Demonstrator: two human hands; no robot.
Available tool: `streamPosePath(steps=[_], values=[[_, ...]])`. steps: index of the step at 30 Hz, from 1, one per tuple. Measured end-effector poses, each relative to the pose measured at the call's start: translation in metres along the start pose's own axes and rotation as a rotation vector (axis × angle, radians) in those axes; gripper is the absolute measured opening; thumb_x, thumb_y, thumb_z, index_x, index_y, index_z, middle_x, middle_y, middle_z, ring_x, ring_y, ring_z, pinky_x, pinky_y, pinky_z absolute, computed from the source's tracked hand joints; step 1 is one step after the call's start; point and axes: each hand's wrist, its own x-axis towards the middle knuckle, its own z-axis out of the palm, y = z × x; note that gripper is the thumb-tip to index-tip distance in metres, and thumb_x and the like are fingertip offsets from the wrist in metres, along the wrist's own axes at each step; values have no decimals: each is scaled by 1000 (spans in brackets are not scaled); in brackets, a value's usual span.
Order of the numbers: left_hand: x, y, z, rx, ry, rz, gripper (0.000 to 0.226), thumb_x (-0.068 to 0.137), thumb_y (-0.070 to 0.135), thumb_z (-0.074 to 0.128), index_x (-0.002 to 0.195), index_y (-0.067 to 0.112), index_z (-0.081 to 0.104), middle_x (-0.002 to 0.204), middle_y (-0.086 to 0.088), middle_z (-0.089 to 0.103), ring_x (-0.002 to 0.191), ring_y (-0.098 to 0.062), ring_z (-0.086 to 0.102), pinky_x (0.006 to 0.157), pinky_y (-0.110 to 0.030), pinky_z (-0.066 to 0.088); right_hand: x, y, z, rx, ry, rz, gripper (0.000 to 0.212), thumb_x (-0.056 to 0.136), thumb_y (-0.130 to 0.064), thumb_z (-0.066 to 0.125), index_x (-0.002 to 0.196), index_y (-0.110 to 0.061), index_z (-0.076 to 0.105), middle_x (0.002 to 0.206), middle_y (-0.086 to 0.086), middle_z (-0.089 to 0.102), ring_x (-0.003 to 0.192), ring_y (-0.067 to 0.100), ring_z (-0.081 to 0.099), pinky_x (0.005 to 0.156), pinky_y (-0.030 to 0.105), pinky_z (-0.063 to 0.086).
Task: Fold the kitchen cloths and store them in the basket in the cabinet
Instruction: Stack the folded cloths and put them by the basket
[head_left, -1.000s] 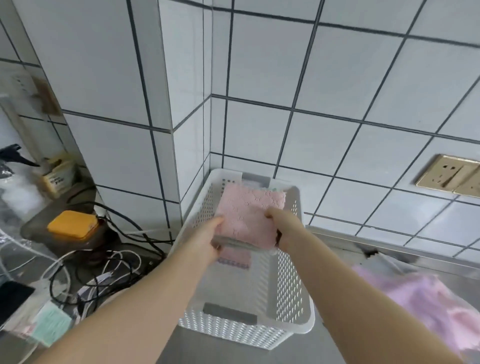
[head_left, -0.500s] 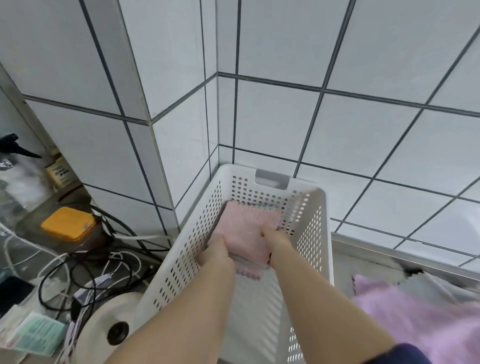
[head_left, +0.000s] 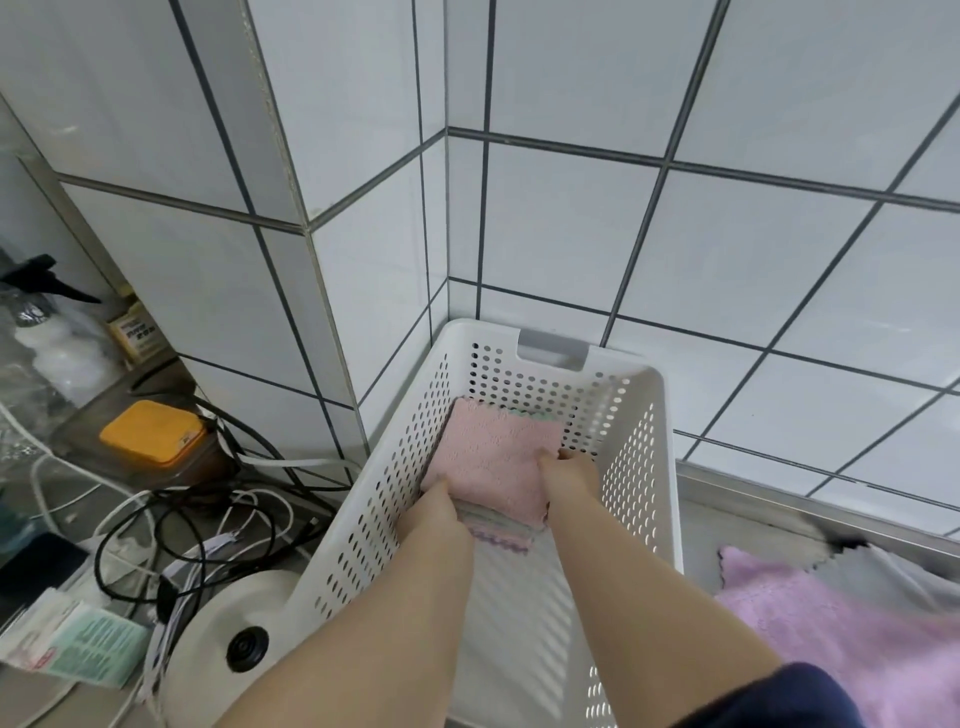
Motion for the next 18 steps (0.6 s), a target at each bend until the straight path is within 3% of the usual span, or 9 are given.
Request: streamPosePath(steps=[1, 3, 4, 6, 8, 11, 13, 16, 18], values=[[0, 0, -1, 37, -31, 3, 43, 89, 19, 60, 128, 4, 48, 131, -17, 52, 114, -30, 55, 72, -30, 43, 0, -1, 0, -9, 1, -11, 42, 92, -24, 52, 133, -15, 50, 101, 4, 61, 60, 15, 51, 74, 35, 52], [2, -2, 0, 89, -51, 27, 41, 89, 20, 60, 124, 1, 52, 126, -17, 57, 105, -28, 60, 67, -28, 41, 1, -1, -1, -29, 4, -49, 31, 92, -21, 50, 122, -20, 58, 91, 4, 62, 58, 17, 49, 64, 32, 47], [-1, -2, 0, 96, -52, 43, 35, 88, 19, 61, 118, 1, 55, 115, -16, 62, 93, -25, 60, 68, -27, 42, 1, -2, -2, -50, 5, -60, 22, 92, -20, 49, 110, -21, 61, 85, 3, 61, 56, 16, 47, 59, 30, 42], [-4, -1, 4, 119, 32, 74, 15, 87, 16, 62, 84, 3, 56, 75, -9, 68, 72, -23, 54, 73, -29, 47, 4, 0, -2, -73, 12, -89, 26, 92, -20, 49, 114, -16, 62, 99, 6, 65, 61, 16, 49, 61, 29, 44], [-5, 2, 8, 129, 75, 101, 31, 87, 18, 64, 65, 6, 47, 48, 1, 60, 63, -21, 50, 82, -34, 52, 3, -1, -3, -90, 35, -127, 27, 93, -19, 49, 117, -17, 61, 106, 6, 65, 63, 15, 51, 59, 27, 45], [-11, 3, 10, 59, 83, 83, 31, 86, 21, 67, 65, 11, 47, 67, -4, 52, 61, -18, 48, 76, -35, 52, 0, -3, -1, -101, 82, -150, 26, 94, -18, 46, 116, -20, 60, 92, 1, 59, 57, 12, 49, 46, 20, 31], [-13, 2, 8, 40, 85, 87, 26, 88, 22, 65, 69, 9, 51, 72, -5, 53, 63, -20, 51, 67, -32, 51, 1, -3, 0, -108, 66, -142, 28, 95, -20, 46, 120, -21, 58, 102, 1, 64, 61, 14, 50, 46, 21, 29], [-16, 2, 7, 32, 74, 47, 21, 92, 23, 58, 104, 6, 52, 91, -7, 53, 85, -27, 58, 75, -37, 52, 2, -6, 0, -124, -5, -97, 32, 95, -19, 46, 125, -19, 57, 104, 5, 66, 57, 14, 47, 50, 23, 34], [-21, 1, 4, 6, 56, -28, 28, 91, 25, 58, 112, 10, 47, 93, -8, 51, 80, -23, 52, 71, -36, 51, 3, -7, -1, -95, -20, -62, 34, 94, -18, 47, 127, -18, 55, 96, 4, 64, 55, 13, 46, 51, 24, 35]])
